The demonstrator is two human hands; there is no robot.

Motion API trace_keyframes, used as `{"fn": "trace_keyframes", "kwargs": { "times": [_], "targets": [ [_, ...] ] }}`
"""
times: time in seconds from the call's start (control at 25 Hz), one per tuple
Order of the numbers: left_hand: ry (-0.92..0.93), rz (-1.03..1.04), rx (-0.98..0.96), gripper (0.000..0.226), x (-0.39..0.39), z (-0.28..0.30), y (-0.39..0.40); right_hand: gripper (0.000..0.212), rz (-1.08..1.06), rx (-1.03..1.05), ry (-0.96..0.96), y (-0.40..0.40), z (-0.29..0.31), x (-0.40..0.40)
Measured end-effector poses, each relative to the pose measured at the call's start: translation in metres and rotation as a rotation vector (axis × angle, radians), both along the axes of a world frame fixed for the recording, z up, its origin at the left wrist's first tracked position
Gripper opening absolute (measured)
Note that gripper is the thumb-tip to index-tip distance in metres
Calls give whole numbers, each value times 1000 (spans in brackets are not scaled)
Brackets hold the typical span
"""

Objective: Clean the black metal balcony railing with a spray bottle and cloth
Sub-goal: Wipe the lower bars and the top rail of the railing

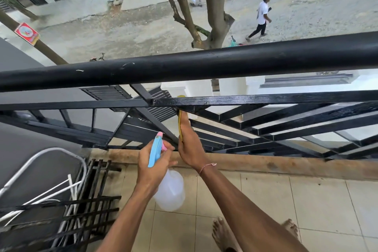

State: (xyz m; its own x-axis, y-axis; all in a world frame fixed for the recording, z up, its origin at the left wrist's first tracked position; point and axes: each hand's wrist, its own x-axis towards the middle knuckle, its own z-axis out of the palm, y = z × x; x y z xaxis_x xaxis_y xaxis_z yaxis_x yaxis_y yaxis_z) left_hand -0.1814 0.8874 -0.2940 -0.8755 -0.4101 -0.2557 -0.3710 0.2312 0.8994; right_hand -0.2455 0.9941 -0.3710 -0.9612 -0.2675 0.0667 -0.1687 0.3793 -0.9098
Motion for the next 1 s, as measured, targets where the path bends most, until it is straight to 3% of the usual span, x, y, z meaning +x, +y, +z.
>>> {"fn": "trace_keyframes", "kwargs": {
  "times": [0.08, 0.24, 0.44, 0.56, 0.8, 1.0],
  "targets": [
    [-7, -12, -4, 6, 1, -14, 3, 89, 13, 185, 14, 11, -25, -4],
    [-37, -42, -31, 7, 3, -39, 10, 77, -24, 354, 134, 8, -49, -3],
    [-102, -99, -14, 4, 3, -76, 26, 90, -170, 412, -24, 39, -101, 5],
    [-100, -171, -9, 4, -5, -95, 38, 77, -142, 632, -92, 94, -137, 13],
    [-91, -244, -2, 3, -15, -122, 50, 87, -256, 518, -413, 168, -195, 2],
    [-70, -261, -23, 7, -14, -144, 43, 86, -546, 336, -458, 101, -191, 33]
  ]
}}
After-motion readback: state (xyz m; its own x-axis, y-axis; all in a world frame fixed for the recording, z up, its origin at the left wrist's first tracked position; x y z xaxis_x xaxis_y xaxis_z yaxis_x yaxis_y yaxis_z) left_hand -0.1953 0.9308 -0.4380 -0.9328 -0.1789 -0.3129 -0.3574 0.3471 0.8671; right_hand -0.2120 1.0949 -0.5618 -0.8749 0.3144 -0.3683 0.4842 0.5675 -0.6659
